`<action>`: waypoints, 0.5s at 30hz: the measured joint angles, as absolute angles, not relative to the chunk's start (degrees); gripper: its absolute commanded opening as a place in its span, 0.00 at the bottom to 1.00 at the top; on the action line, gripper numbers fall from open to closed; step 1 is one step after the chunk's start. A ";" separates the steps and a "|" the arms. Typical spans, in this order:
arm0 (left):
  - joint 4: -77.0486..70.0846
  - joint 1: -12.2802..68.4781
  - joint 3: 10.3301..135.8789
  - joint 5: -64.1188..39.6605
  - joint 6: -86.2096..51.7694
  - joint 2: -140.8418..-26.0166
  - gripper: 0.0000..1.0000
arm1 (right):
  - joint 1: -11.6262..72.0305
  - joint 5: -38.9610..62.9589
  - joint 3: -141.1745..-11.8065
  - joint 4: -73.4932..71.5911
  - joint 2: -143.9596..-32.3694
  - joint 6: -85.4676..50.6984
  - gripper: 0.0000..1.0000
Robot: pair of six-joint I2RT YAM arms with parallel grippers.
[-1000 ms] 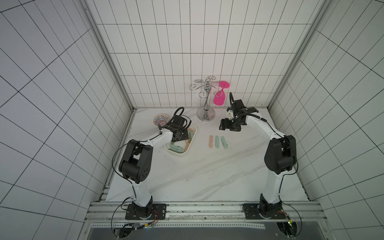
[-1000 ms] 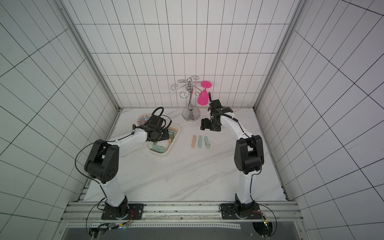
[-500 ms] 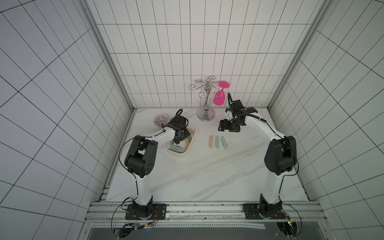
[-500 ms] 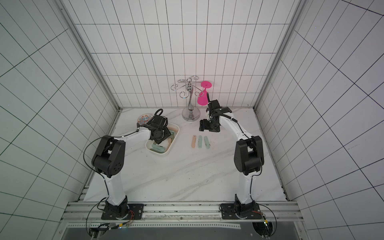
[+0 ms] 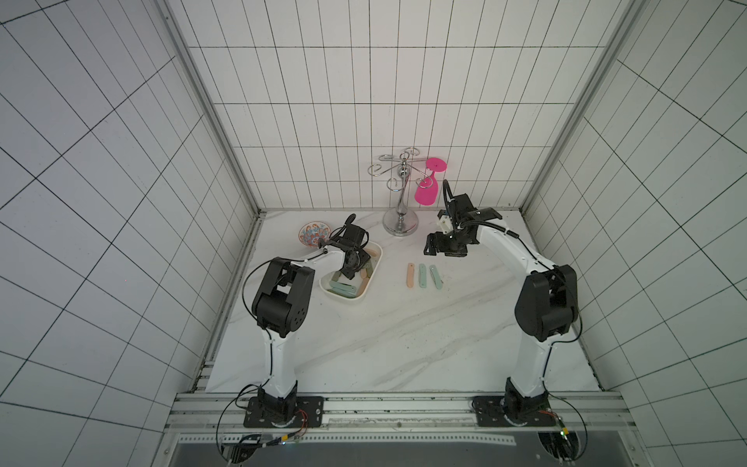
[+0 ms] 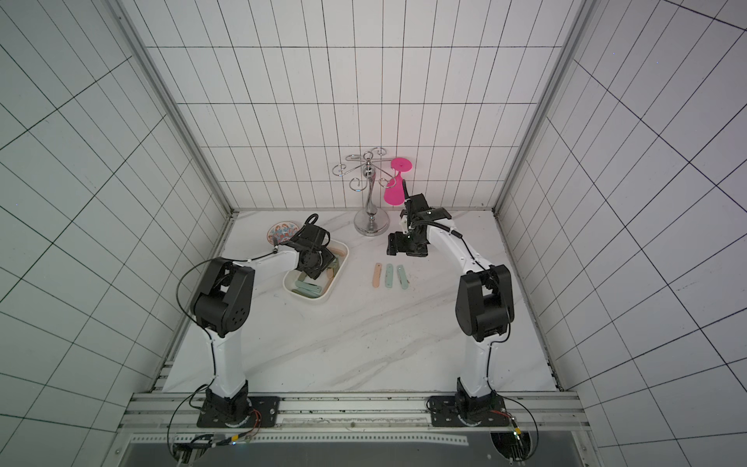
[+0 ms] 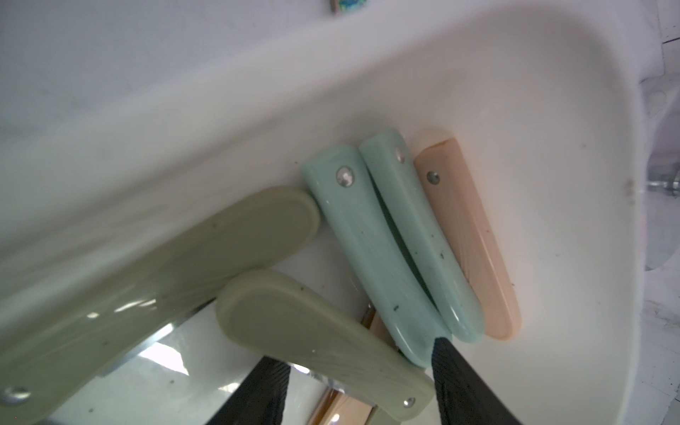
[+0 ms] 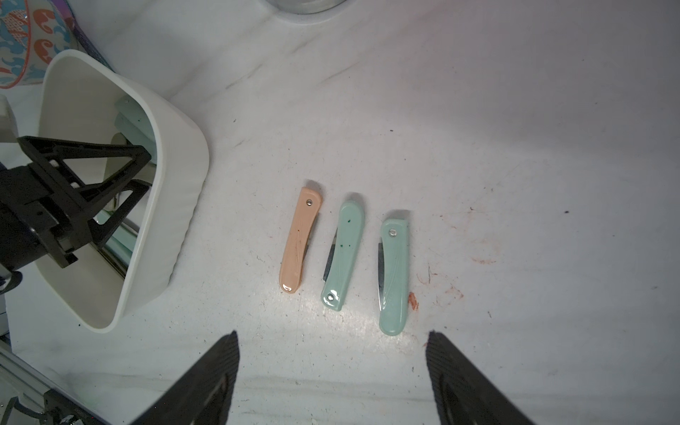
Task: Take the fruit knife out of the storage box
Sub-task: Pick up the fruit knife from the storage box.
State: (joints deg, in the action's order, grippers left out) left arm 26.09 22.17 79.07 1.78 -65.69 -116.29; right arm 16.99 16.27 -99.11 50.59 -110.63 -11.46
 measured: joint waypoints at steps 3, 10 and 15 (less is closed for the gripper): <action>25.28 21.91 79.05 1.93 -65.87 -116.36 0.51 | 16.99 16.71 -99.11 50.61 -110.61 -11.46 0.81; 23.22 21.52 78.85 1.89 -65.08 -116.77 0.32 | 16.97 17.45 -99.11 50.61 -110.63 -11.46 0.81; 22.06 21.47 78.63 1.78 -63.83 -116.77 0.23 | 16.97 17.91 -99.11 50.61 -110.63 -11.49 0.81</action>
State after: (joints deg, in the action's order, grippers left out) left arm 22.06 21.47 78.63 1.78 -63.83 -116.77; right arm 16.97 17.91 -99.11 50.61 -110.63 -11.49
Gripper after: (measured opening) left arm 0.274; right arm 0.809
